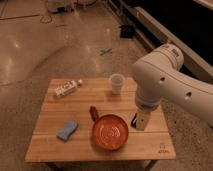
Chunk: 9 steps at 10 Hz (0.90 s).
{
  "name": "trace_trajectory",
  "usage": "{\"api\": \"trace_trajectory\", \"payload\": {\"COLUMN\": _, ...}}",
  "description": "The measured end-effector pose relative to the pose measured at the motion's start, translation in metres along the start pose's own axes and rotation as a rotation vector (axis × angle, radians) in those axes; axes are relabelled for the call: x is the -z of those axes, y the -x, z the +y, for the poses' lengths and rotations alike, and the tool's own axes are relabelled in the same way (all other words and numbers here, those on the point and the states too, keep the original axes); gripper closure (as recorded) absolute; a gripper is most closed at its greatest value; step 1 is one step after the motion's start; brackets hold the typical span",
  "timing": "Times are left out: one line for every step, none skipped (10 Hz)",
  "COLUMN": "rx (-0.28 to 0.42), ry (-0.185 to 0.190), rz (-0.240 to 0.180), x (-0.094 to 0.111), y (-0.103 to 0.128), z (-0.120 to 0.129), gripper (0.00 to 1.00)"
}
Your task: Place the eraser in the ceramic cup
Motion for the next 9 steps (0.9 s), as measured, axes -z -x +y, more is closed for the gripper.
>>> {"api": "trace_trajectory", "payload": {"rx": 0.000, "ry": 0.000, "rz": 0.000, "x": 0.000, "y": 0.000, "z": 0.000, "gripper": 0.20}}
{"api": "trace_trajectory", "payload": {"rx": 0.000, "ry": 0.000, "rz": 0.000, "x": 0.000, "y": 0.000, "z": 0.000, "gripper": 0.20}}
{"api": "trace_trajectory", "payload": {"rx": 0.000, "ry": 0.000, "rz": 0.000, "x": 0.000, "y": 0.000, "z": 0.000, "gripper": 0.20}}
{"api": "trace_trajectory", "payload": {"rx": 0.000, "ry": 0.000, "rz": 0.000, "x": 0.000, "y": 0.000, "z": 0.000, "gripper": 0.20}}
{"api": "trace_trajectory", "payload": {"rx": 0.000, "ry": 0.000, "rz": 0.000, "x": 0.000, "y": 0.000, "z": 0.000, "gripper": 0.20}}
{"api": "trace_trajectory", "payload": {"rx": 0.002, "ry": -0.002, "rz": 0.003, "x": 0.002, "y": -0.004, "z": 0.001, "gripper": 0.28}}
{"api": "trace_trajectory", "payload": {"rx": -0.010, "ry": 0.002, "rz": 0.004, "x": 0.004, "y": -0.011, "z": 0.003, "gripper": 0.38}}
{"api": "trace_trajectory", "payload": {"rx": -0.010, "ry": 0.006, "rz": 0.006, "x": 0.004, "y": -0.014, "z": 0.003, "gripper": 0.48}}
{"api": "trace_trajectory", "payload": {"rx": 0.000, "ry": -0.001, "rz": 0.002, "x": 0.002, "y": -0.008, "z": -0.001, "gripper": 0.59}}
